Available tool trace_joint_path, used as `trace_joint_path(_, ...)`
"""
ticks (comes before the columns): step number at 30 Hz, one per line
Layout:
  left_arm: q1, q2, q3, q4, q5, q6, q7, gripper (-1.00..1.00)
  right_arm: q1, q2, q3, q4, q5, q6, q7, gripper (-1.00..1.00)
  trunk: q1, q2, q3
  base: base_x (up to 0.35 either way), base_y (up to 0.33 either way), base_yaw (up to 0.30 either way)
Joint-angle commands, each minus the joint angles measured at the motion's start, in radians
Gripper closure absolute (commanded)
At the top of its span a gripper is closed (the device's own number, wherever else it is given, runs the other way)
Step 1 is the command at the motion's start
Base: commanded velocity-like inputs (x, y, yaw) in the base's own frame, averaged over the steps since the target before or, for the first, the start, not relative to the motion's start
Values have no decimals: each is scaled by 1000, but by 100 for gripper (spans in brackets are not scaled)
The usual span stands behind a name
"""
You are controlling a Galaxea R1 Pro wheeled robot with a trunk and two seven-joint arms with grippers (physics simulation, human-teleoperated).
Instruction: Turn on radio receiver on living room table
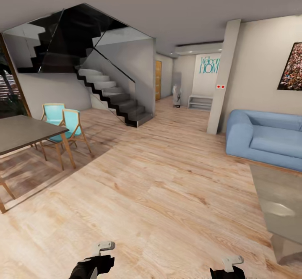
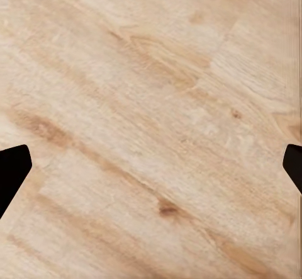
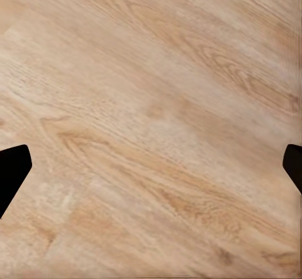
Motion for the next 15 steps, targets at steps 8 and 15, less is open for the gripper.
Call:
trace_joint_path(8, 0, 0, 0, 0, 0, -11, 0, -100, 0, 0, 0, 0, 0, 0, 0, -100, 0, 0, 0, 0, 0, -279)
trace_joint_path(15, 0, 0, 0, 0, 0, -12, 1, -100, 0, 0, 0, 0, -1, 0, 0, -100, 0, 0, 0, 0, 0, -279)
